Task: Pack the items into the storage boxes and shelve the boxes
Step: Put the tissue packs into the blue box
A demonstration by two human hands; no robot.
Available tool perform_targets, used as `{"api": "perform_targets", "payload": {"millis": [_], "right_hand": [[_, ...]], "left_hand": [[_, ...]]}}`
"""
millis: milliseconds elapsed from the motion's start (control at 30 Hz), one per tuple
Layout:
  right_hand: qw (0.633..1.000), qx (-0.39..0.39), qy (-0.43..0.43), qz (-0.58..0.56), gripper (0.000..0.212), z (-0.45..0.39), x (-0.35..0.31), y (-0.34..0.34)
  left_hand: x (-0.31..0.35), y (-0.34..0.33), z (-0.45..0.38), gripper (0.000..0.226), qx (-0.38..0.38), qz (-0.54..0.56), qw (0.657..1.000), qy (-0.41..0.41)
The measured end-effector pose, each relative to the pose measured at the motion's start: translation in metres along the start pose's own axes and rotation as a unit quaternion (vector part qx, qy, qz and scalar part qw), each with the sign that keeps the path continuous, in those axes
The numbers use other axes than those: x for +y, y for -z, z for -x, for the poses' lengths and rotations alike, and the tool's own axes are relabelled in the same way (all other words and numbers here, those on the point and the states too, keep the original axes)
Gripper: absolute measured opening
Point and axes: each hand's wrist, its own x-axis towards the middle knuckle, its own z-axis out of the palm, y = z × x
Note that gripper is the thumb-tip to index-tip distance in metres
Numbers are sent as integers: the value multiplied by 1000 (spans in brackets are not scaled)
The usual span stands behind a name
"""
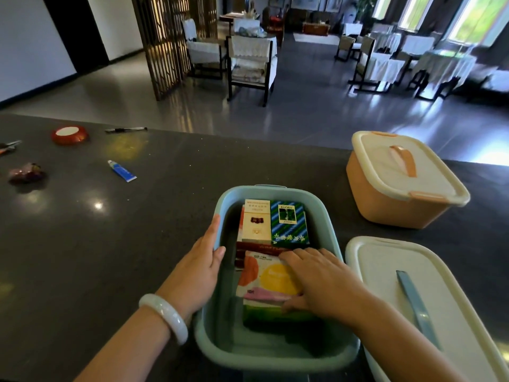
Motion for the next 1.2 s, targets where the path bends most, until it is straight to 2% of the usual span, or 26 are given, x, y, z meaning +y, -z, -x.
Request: {"api": "perform_targets", "payload": {"millis": [333, 1200], "right_hand": [[1000, -12, -14, -21, 76, -4, 1, 8], [999, -12, -30, -1, 82, -4, -1, 6]], "left_hand": [[1, -1, 2, 63, 6, -5, 1000, 2], [0, -2, 2, 63, 2, 5, 1000, 3]]}}
